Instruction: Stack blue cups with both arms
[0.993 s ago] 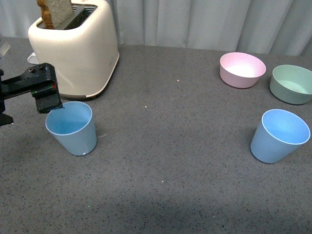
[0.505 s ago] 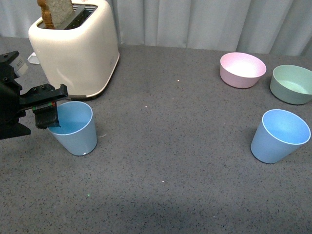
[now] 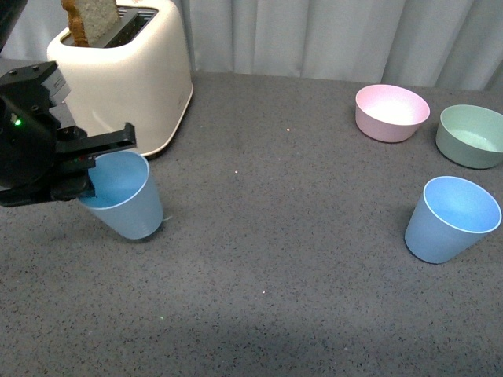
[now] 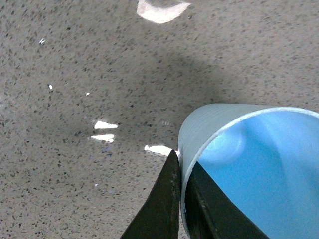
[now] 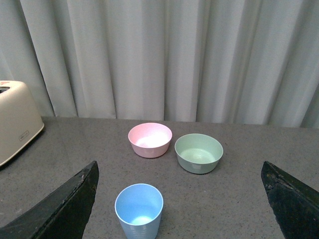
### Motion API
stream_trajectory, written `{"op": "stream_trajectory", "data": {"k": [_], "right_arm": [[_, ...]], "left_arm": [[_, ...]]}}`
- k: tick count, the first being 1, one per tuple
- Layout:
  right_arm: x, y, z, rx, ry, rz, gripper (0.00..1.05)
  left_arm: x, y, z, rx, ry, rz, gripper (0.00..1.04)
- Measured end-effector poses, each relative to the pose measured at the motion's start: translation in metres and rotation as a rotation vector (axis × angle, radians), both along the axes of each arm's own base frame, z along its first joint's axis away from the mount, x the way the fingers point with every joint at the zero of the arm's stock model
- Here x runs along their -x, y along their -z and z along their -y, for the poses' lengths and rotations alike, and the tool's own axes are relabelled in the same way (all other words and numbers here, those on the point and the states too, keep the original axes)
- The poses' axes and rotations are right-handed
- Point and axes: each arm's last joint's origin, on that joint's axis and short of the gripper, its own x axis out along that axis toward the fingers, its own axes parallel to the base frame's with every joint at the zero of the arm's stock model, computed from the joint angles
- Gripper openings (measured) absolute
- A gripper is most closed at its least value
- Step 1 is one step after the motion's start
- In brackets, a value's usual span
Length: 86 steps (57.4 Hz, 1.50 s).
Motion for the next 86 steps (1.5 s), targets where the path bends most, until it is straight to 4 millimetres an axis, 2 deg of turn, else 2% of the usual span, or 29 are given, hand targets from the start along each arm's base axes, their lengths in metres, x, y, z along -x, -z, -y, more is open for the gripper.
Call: {"op": "stream_trajectory", "data": {"k": [13,35,47,63,77,79,86], "right_arm": [[0.0,0.0,0.0,0.0,0.0,0.0,0.95],[0.0,0.0,0.0,0.0,0.0,0.0,0.95],[0.0,0.0,0.0,0.0,0.0,0.0,0.95],[0.0,0.0,0.0,0.0,0.0,0.0,0.95],[0.0,0.0,0.0,0.0,0.0,0.0,0.95],[0.0,0.0,0.0,0.0,0.0,0.0,0.95],[0.0,0.0,0.0,0.0,0.0,0.0,0.95]], "left_arm": [[-0.008,-0.011,0.041,-0.016,0.101,0.039,0.04],[-0.011,-0.002,0.118,0.018,0.24,0.023,0.04],[-0.009,0.006,0.138,0.021,0.255,0.005,0.04],[-0.01,0.008,0.146,0.036,0.251,-0.005,0.04],[-0.01,0.007,0.147,0.037,0.252,0.001,0.39],[-0.01,0.004,0.146,0.035,0.252,0.006,0.48],[-0.011,-0.009,0.143,0.016,0.246,0.052,0.66]]}}
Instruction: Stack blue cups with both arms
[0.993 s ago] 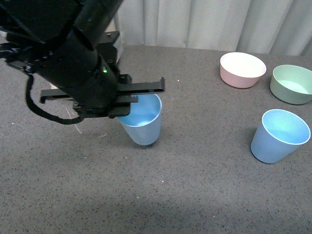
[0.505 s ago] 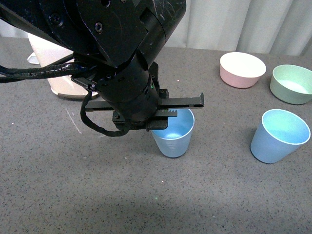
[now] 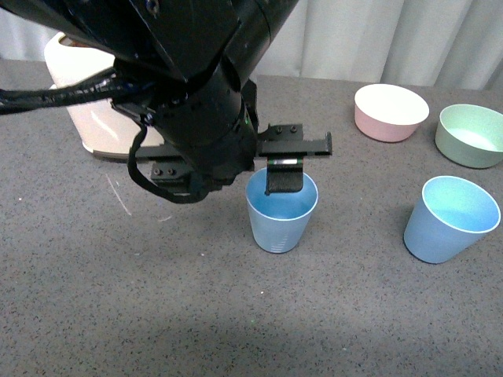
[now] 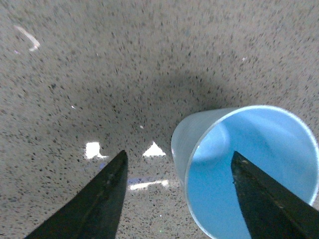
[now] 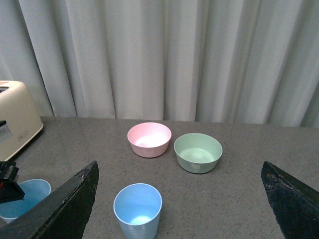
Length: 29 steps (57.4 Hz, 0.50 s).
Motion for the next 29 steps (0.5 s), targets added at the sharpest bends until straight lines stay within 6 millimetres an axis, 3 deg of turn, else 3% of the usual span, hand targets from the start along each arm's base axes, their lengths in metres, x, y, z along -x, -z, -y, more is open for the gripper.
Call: {"op": "stream_trajectory", "data": {"k": [14,20,23,29], "right_arm": [[0.0,0.0,0.0,0.0,0.0,0.0,0.95],[0.0,0.0,0.0,0.0,-0.001,0.0,0.95],[0.0,0.0,0.0,0.0,0.0,0.0,0.95],[0.0,0.0,0.0,0.0,0.001,0.0,0.95]], "left_arm": [[0.0,-0.034,-0.007,0.007,-0.016,0.144,0.98],[0.006,-0.019,-0.022,-0.111,-0.089,0.502,0.83],[0.025,-0.009,-0.047,-0.123,-0.111,0.704,0.71],[0.049,-0.029,-0.083,-0.06,-0.169,0.943,0.53]]}}
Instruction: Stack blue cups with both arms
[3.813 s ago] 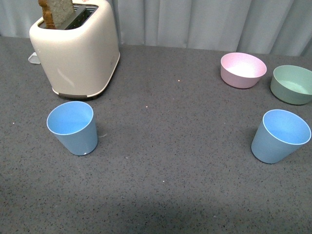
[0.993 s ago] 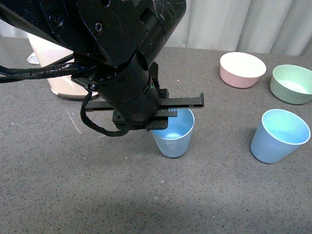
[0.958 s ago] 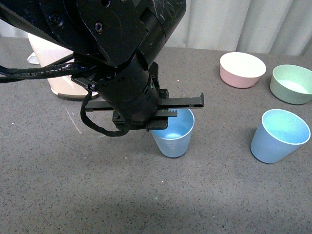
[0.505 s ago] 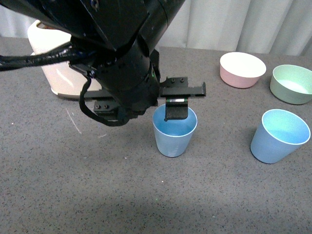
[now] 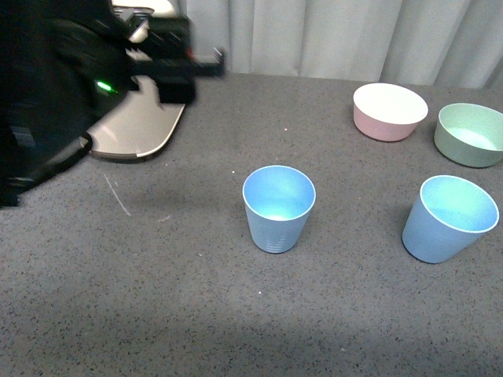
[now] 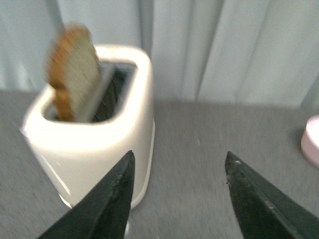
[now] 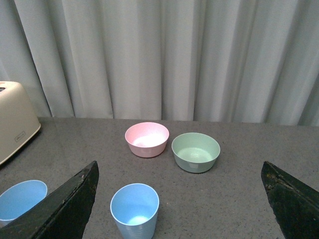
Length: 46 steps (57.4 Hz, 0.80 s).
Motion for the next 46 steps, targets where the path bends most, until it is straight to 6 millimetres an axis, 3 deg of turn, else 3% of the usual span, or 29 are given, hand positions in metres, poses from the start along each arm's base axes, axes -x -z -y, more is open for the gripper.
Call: {"op": "stream_trajectory", "data": {"k": [7,13,16,31,46], "right_arm": [[0.0,0.0,0.0,0.0,0.0,0.0,0.95],[0.0,0.0,0.0,0.0,-0.002,0.0,0.95],[0.0,0.0,0.0,0.0,-0.001,0.0,0.95],[0.0,0.0,0.0,0.0,-0.001,0.0,0.95],[0.0,0.0,0.0,0.0,-0.001,0.0,0.95]], "left_arm": [[0.023,-0.018,-0.027,0.02,-0.005,0.103,0.35],[0.045,-0.011,-0.048,0.001,-0.006,0.077,0.17],[0.059,-0.007,-0.06,-0.007,-0.006,0.056,0.03],[0.099,-0.009,-0.09,-0.015,-0.01,0.06,0.04],[0.124,-0.009,-0.103,-0.014,-0.005,0.061,0.04]]}}
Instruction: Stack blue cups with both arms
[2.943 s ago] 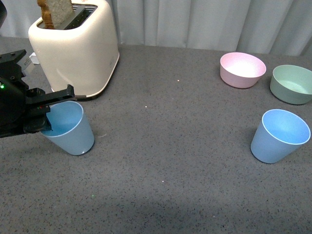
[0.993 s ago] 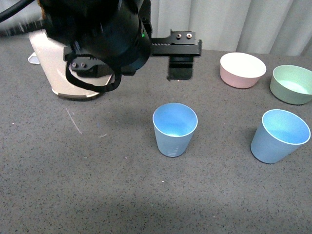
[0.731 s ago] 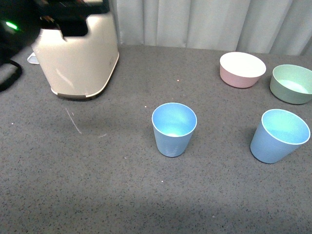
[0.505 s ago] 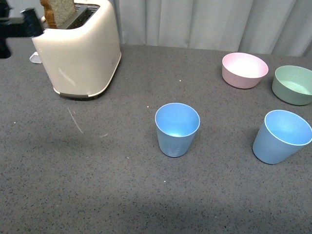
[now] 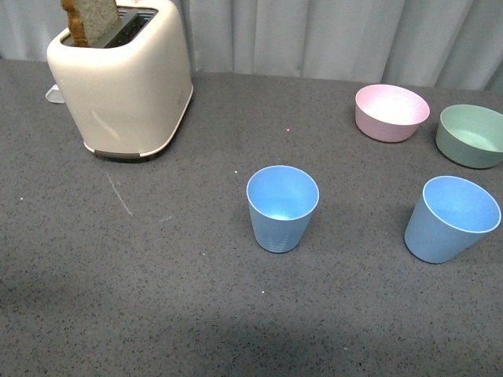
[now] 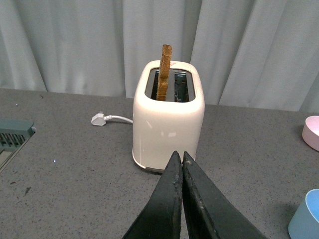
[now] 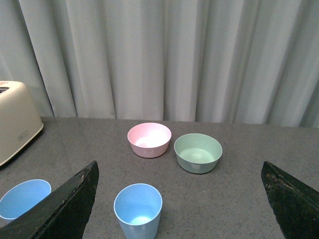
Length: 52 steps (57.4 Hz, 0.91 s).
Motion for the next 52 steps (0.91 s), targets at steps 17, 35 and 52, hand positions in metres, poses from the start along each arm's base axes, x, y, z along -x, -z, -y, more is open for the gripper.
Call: {"op": "stream_trajectory", "data": {"k": [17,35,52], "right_arm": [[0.0,0.0,0.0,0.0,0.0,0.0,0.95],[0.0,0.0,0.0,0.0,0.0,0.0,0.95],[0.0,0.0,0.0,0.0,0.0,0.0,0.95]], "left_arm": [[0.019,-0.001,-0.015,0.001,-0.005,0.003,0.04],[0.032,-0.008,-0.016,0.001,-0.005,0.025,0.04],[0.044,-0.011,-0.016,0.001,-0.005,0.036,0.04]]}}
